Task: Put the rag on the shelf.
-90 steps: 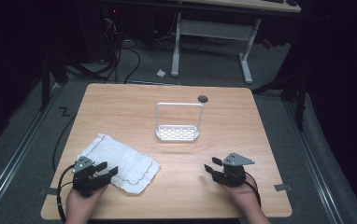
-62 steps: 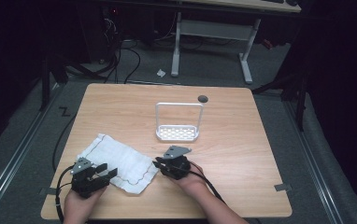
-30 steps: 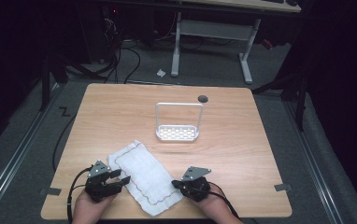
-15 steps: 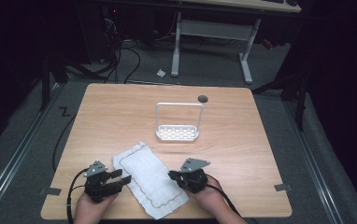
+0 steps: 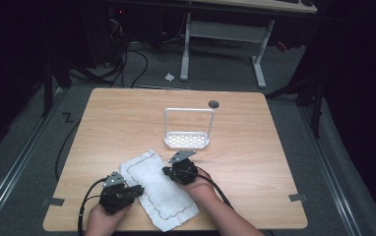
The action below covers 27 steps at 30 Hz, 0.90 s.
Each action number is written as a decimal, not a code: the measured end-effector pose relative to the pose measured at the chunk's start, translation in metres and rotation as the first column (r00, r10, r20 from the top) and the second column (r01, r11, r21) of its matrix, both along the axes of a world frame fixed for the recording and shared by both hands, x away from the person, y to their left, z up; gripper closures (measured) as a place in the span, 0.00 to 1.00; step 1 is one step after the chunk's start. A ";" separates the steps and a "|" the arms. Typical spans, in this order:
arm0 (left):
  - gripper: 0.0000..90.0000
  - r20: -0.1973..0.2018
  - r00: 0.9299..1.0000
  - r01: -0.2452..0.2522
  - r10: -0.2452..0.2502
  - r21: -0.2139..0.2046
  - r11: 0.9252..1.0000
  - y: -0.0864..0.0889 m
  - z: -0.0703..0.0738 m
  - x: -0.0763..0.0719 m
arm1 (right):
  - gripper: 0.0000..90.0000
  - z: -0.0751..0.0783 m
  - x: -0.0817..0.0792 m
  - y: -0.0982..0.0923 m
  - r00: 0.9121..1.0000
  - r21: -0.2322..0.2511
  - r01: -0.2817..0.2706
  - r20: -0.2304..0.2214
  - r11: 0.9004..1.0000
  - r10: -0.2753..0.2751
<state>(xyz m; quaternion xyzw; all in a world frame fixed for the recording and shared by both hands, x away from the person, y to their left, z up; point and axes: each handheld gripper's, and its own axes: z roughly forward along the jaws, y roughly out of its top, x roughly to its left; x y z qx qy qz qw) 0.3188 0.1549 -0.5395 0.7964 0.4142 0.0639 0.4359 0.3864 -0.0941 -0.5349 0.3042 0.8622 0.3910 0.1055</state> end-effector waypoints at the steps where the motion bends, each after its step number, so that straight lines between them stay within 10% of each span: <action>1: 0.87 0.010 1.000 0.007 -0.007 0.014 1.000 -0.005 0.001 0.001 | 0.99 0.000 -0.003 -0.005 1.000 0.000 0.004 0.005 1.000 -0.004; 15: 0.85 -0.004 0.982 0.188 -0.189 -0.009 0.982 -0.085 0.000 0.011 | 0.99 -0.004 -0.064 -0.115 0.994 0.055 0.106 -0.019 0.993 -0.105; 22: 0.76 0.021 0.976 0.216 -0.216 -0.018 0.976 -0.088 -0.001 0.003 | 0.96 -0.003 -0.077 -0.123 0.993 0.052 0.116 -0.020 0.992 -0.115; 27: 0.64 0.044 0.986 0.163 -0.163 0.001 0.987 -0.079 0.000 0.003 | 0.92 -0.003 -0.077 -0.122 0.994 0.042 0.107 -0.014 0.993 -0.106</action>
